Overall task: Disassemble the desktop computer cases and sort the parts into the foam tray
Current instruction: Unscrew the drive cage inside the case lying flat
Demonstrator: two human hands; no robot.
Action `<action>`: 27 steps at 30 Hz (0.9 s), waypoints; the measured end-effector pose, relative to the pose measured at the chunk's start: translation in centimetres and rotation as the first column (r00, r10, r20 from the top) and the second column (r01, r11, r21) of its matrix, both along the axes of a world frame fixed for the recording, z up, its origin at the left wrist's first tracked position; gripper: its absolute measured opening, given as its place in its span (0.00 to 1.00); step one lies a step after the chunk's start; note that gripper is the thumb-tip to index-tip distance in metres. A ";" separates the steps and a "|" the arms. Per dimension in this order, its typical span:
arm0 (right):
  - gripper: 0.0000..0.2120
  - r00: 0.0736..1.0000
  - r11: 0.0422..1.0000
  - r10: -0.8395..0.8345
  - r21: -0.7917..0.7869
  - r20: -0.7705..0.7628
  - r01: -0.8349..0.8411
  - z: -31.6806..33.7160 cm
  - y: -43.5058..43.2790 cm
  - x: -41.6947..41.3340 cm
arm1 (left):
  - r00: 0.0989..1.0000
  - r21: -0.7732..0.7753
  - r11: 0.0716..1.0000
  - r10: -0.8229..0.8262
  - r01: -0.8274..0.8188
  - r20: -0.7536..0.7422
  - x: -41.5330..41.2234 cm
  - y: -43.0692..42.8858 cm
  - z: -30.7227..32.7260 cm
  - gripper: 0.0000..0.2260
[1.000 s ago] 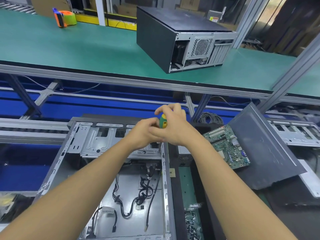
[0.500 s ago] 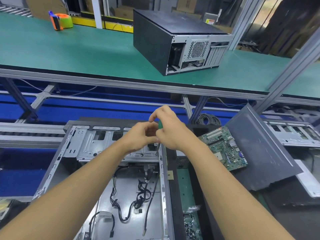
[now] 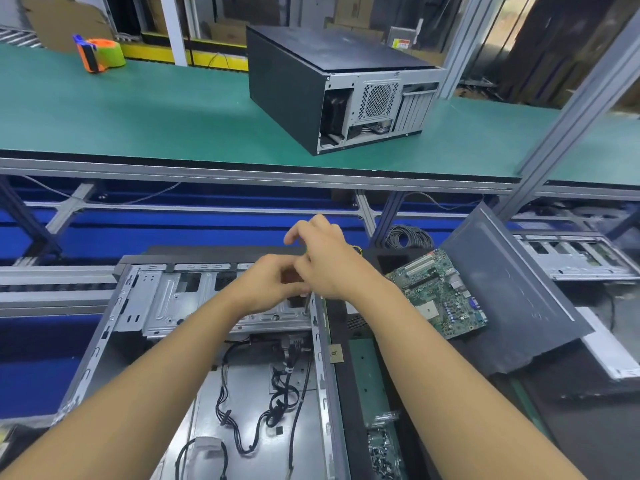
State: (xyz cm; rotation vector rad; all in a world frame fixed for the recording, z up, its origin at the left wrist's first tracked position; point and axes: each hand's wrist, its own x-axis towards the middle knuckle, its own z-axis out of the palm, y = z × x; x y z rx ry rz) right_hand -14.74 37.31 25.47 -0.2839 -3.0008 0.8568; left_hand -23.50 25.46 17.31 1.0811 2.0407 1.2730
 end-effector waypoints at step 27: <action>0.12 0.985 0.983 -0.154 0.090 -0.078 0.160 -0.7 0.0 0.3 | 0.950 -0.285 0.958 -0.051 -0.040 -0.307 0.4 -1.2 -5.1 0.09</action>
